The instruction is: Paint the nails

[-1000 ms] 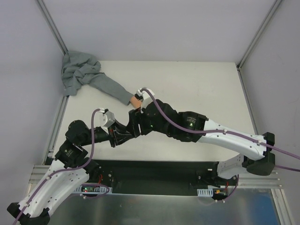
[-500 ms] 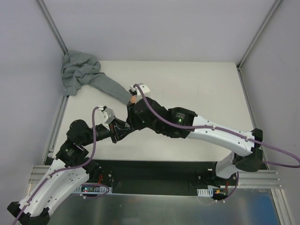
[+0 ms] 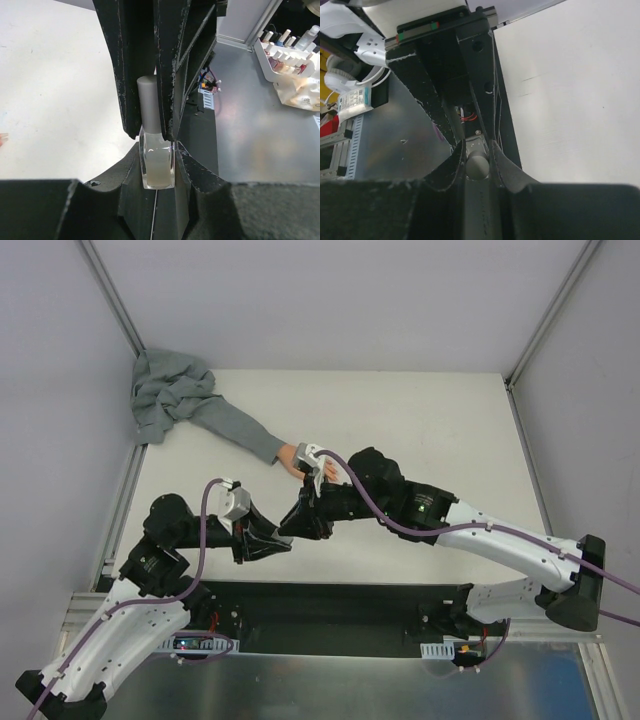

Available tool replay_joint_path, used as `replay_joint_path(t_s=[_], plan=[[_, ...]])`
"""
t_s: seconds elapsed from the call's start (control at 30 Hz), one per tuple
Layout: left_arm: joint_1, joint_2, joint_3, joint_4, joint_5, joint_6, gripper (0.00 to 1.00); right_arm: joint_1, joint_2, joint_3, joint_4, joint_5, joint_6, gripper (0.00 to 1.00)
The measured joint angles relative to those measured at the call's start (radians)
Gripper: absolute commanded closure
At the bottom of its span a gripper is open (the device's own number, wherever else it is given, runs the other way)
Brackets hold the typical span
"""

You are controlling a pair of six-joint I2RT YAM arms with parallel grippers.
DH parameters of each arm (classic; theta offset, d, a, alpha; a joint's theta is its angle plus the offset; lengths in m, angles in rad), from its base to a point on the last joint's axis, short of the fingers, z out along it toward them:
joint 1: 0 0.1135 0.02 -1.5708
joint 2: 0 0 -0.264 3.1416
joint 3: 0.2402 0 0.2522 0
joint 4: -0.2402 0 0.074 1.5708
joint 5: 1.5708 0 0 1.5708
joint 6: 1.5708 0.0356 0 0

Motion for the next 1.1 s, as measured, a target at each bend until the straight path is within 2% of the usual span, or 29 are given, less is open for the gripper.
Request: replay_joint_path(t_s=[0.07, 0.1, 0.2, 0.23, 0.37, 0.53, 0.7, 0.8, 1.0, 1.1], plan=[[0.000, 0.000, 0.000, 0.001, 0.005, -0.010, 1.00, -0.006, 0.001, -0.011, 0.024, -0.043, -0.018, 1.00], [0.000, 0.000, 0.000, 0.001, 0.005, -0.016, 1.00, -0.007, 0.001, -0.013, 0.030, -0.051, -0.023, 0.93], [0.000, -0.002, 0.000, 0.002, -0.017, -0.026, 1.00, -0.007, 0.001, -0.013, 0.033, -0.032, -0.014, 0.56], [0.000, -0.003, 0.000, 0.002, -0.030, -0.027, 1.00, -0.007, 0.001, -0.013, 0.032, -0.018, -0.006, 0.48], [-0.002, -0.006, 0.004, 0.015, -0.107, -0.011, 1.00, 0.021, 0.013, 0.040, -0.057, 0.171, 0.085, 0.29], [-0.002, -0.008, 0.008, 0.011, -0.264, 0.028, 1.00, 0.083, 0.054, 0.189, -0.225, 0.493, 0.233, 0.28], [-0.002, -0.020, 0.008, 0.006, -0.396, 0.055, 1.00, 0.130, 0.132, 0.364, -0.351, 0.724, 0.345, 0.46], [-0.002, -0.025, 0.008, 0.004, -0.449, 0.060, 1.00, 0.144, 0.175, 0.413, -0.383, 0.795, 0.383, 0.51], [-0.002, -0.027, 0.011, 0.004, -0.505, 0.066, 1.00, 0.155, 0.283, 0.498, -0.436, 0.847, 0.406, 0.56], [-0.002, -0.037, 0.011, 0.003, -0.515, 0.066, 1.00, 0.158, 0.306, 0.505, -0.438, 0.847, 0.404, 0.65]])
